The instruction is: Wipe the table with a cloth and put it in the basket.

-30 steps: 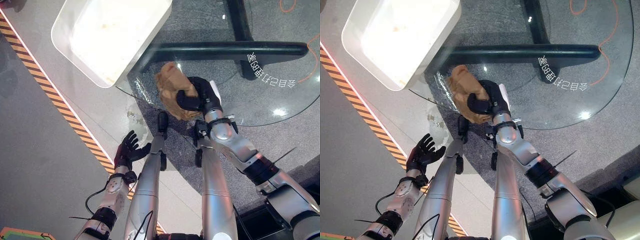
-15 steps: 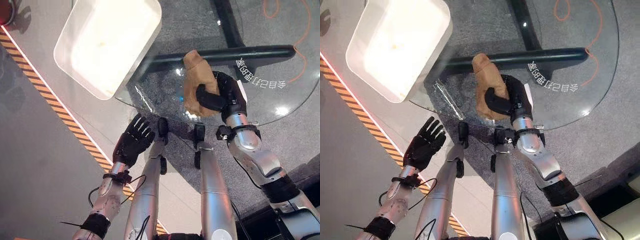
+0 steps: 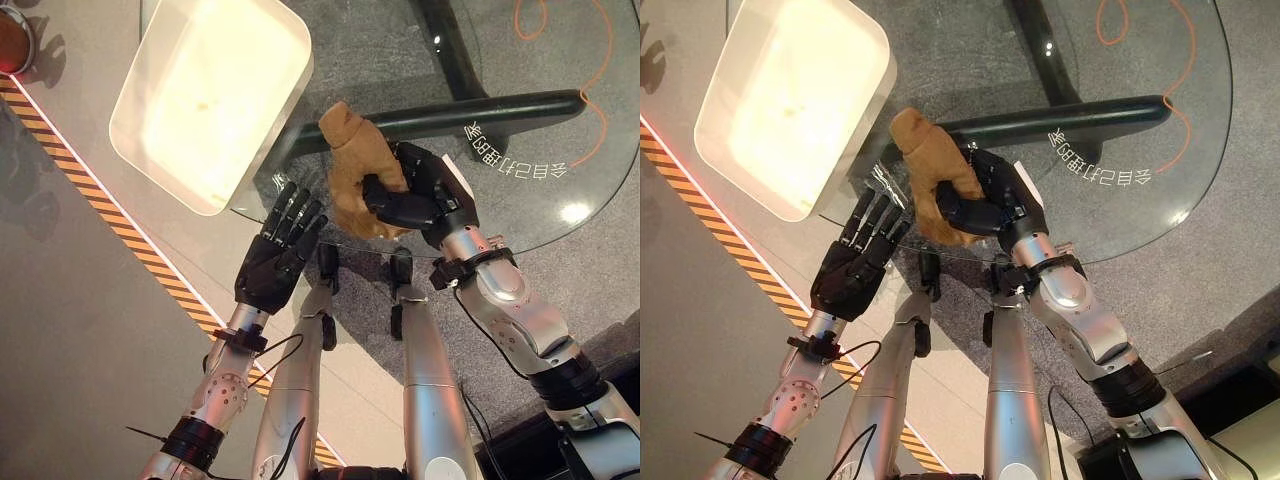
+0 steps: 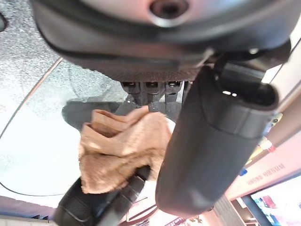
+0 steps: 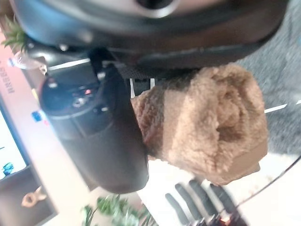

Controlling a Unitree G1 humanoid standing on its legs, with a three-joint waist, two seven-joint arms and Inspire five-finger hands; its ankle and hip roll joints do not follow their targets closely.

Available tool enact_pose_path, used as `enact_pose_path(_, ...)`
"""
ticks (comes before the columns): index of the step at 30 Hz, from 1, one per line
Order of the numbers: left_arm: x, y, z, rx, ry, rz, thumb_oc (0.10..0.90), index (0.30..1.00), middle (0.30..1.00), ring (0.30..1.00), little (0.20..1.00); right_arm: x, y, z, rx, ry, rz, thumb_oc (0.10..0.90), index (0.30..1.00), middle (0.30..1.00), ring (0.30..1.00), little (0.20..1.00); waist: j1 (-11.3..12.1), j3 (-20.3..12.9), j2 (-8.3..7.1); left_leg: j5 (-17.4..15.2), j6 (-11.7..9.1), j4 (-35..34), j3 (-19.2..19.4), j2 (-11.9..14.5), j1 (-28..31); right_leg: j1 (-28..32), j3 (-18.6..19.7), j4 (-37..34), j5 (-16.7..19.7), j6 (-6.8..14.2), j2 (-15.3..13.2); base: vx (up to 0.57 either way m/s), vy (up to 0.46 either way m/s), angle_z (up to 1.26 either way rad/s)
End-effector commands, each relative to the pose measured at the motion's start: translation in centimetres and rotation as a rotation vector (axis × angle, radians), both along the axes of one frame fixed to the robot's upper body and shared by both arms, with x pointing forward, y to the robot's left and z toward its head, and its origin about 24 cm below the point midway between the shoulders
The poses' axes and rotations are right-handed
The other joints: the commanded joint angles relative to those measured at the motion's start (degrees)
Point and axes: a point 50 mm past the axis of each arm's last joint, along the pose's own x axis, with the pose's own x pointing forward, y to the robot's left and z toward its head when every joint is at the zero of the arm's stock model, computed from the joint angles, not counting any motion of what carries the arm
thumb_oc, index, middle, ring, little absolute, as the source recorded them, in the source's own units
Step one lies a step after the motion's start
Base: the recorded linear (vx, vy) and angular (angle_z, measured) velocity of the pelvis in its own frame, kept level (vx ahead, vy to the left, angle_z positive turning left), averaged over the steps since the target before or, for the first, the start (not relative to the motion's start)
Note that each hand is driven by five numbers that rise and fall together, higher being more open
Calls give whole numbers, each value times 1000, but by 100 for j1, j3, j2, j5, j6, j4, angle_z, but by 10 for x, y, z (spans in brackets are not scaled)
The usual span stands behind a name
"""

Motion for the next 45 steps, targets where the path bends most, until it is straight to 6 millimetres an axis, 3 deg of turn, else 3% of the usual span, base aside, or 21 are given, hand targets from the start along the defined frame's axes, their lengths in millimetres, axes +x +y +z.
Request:
enact_pose_path(1, -6, -7, 23, -96, -124, -89, 800, 900, 900, 900, 900, -54, 45, 66, 80, -374, 419, 100, 300, 300, 300, 200, -180, -110, 104, -514, -42, 513, -89, 132, -85, -57, -178, -412, 441, 190, -240, 0, 0, 0)
enact_pose_path(8, 0, -19, 43, -95, -160, -148, 800, 900, 900, 900, 900, -69, 71, 57, -39, -374, 676, 100, 300, 300, 300, 200, -120, -110, 52, -462, -40, 525, -146, 174, -205, -136, -213, -347, 443, 204, -292, -10, -39, 1)
enact_pose_path(15, 7, -23, 48, -72, -148, -157, 800, 900, 900, 900, 900, -70, 85, 46, -177, -346, 770, 100, 300, 300, 300, 200, -71, -110, 17, -440, -64, 545, -192, 198, -250, -135, -251, -325, 424, 205, -316, -4, -30, 0)
enact_pose_path(18, 7, -22, 48, -71, -145, -154, 800, 900, 900, 900, 900, -68, 84, 43, -185, -324, 764, 100, 300, 300, 300, 200, -69, -110, 11, -437, -71, 563, -205, 196, -272, -146, -251, -311, 424, 210, -317, -1, -24, 1)
enact_pose_path(25, 7, -20, 56, -109, -198, -171, 800, 900, 900, 900, 900, -37, 74, 16, -300, -196, 520, 100, 300, 300, 300, 200, -49, -110, -14, -429, -90, 551, -247, 173, -351, -219, -262, -347, 447, 215, -319, 0, -5, 0)
enact_pose_path(32, 5, -27, 66, -190, -224, -230, 800, 900, 900, 900, 900, -35, 79, 4, -431, -148, 543, 100, 300, 300, 300, 200, -15, -110, 1, -419, -92, 549, -286, 128, -398, -260, -284, -361, 438, 189, -326, 0, -2, 1)
enact_pose_path(35, 3, -33, 71, -291, -218, -289, 800, 900, 900, 900, 900, -32, 80, -1, -539, -129, 530, 100, 300, 300, 300, 200, 7, -110, 6, -428, -91, 559, -287, 110, -418, -276, -280, -376, 430, 167, -321, 0, -13, 7)
enact_pose_path(39, 1, -37, 73, -370, -209, -346, 800, 900, 900, 900, 900, -31, 80, -2, -558, -126, 522, 100, 300, 300, 300, 200, 19, -110, 6, -433, -96, 555, -293, 105, -423, -279, -270, -387, 428, 161, -315, 2, -24, 4)
enact_pose_path(40, -4, -44, 73, -578, -169, -482, 800, 900, 900, 900, 900, -30, 82, -2, -553, -134, 515, 100, 300, 300, 300, 200, 32, -110, -21, -442, -105, 533, -306, 98, -406, -261, -261, -411, 427, 159, -297, 7, -44, 2)
enact_pose_path(41, -5, -45, 74, -635, -165, -504, 800, 900, 900, 900, 900, -29, 83, -2, -547, -135, 513, 100, 300, 300, 300, 200, 32, -110, -41, -460, -102, 518, -304, 104, -394, -251, -263, -420, 414, 158, -294, 8, -47, 2)
enact_pose_path(45, -5, -45, 75, -669, -167, -511, 800, 900, 900, 900, 900, -29, 85, 0, -541, -137, 512, 100, 300, 300, 300, 200, 30, -110, -71, -482, -103, 518, -313, 107, -392, -246, -254, -430, 407, 159, -286, 0, 0, 0)
